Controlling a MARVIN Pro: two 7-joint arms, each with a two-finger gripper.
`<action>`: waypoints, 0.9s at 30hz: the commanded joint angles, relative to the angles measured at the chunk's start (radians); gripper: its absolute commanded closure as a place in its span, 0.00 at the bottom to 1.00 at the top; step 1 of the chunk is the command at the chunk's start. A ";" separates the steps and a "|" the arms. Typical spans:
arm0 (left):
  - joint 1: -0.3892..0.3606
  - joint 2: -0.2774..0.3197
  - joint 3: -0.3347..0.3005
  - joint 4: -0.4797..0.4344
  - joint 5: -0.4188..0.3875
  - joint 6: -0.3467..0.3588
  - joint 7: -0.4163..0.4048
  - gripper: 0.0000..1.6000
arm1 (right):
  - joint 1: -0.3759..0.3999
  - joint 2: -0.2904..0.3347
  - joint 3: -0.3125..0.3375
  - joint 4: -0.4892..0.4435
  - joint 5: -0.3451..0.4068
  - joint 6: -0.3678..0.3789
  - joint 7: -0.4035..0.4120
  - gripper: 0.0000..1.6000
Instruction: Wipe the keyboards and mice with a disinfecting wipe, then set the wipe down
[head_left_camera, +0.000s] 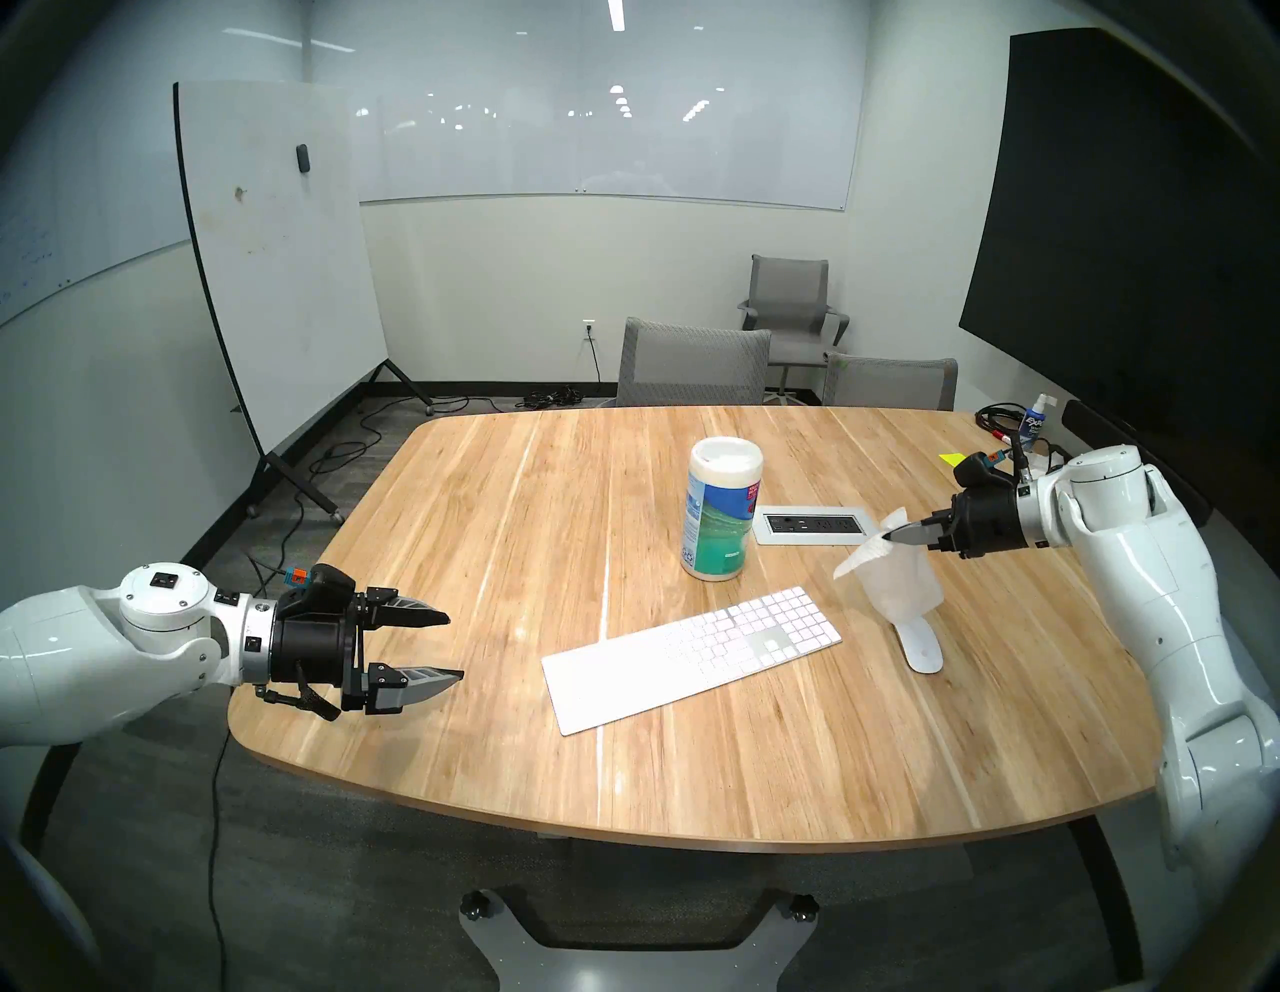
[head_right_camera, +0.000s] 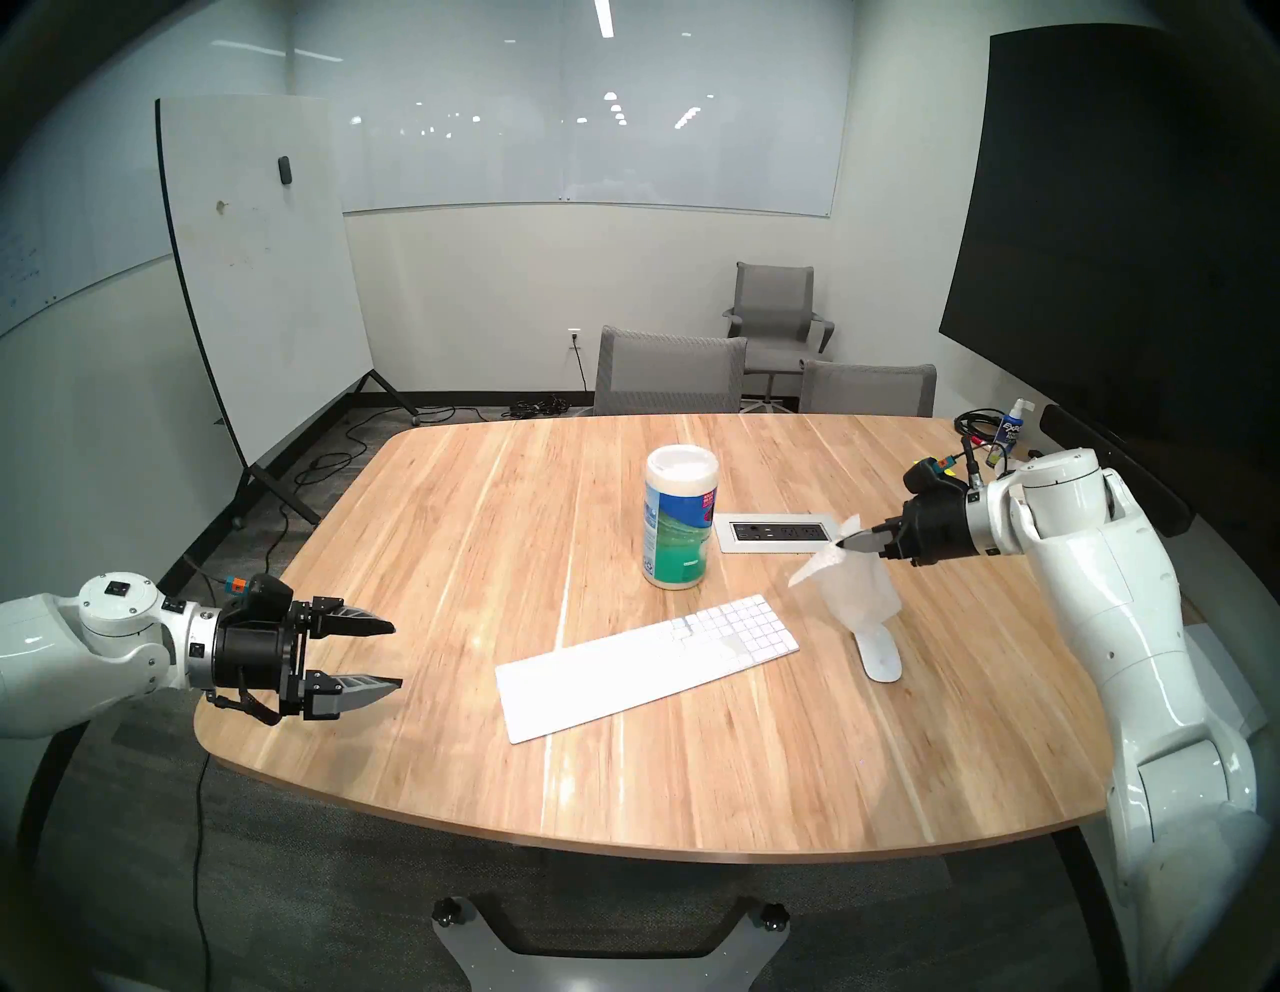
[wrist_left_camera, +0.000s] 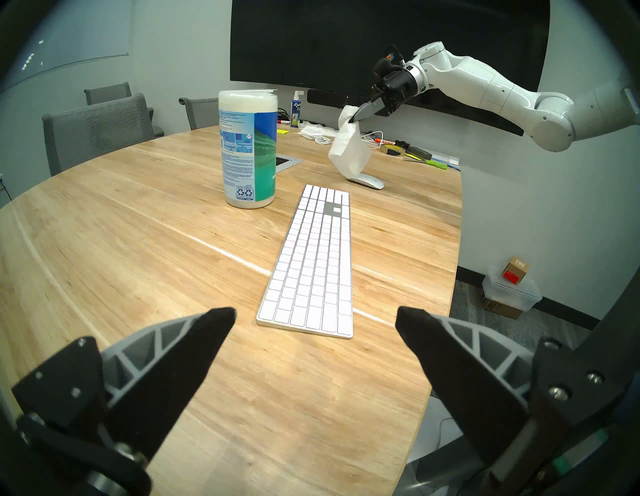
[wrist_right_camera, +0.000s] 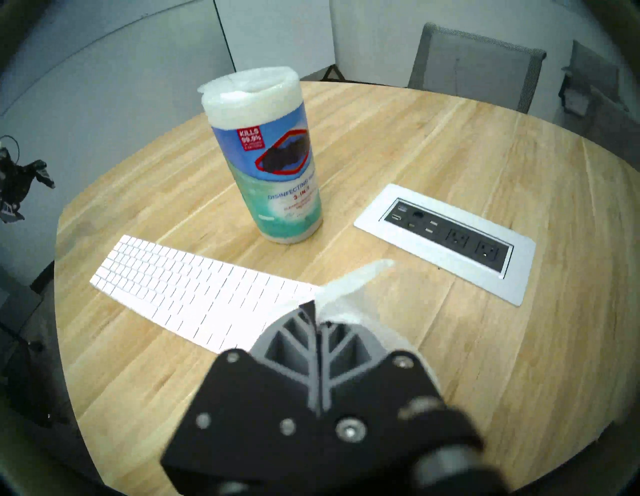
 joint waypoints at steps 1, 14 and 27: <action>-0.010 0.000 -0.010 -0.003 -0.004 -0.003 0.000 0.00 | 0.125 -0.111 0.003 0.051 -0.023 0.042 -0.119 1.00; -0.011 0.000 -0.008 -0.003 -0.005 -0.004 0.000 0.00 | 0.186 -0.233 0.039 0.210 -0.096 -0.033 -0.345 1.00; -0.013 0.000 -0.007 -0.003 -0.005 -0.004 0.000 0.00 | 0.162 -0.254 0.044 0.259 -0.123 -0.126 -0.405 1.00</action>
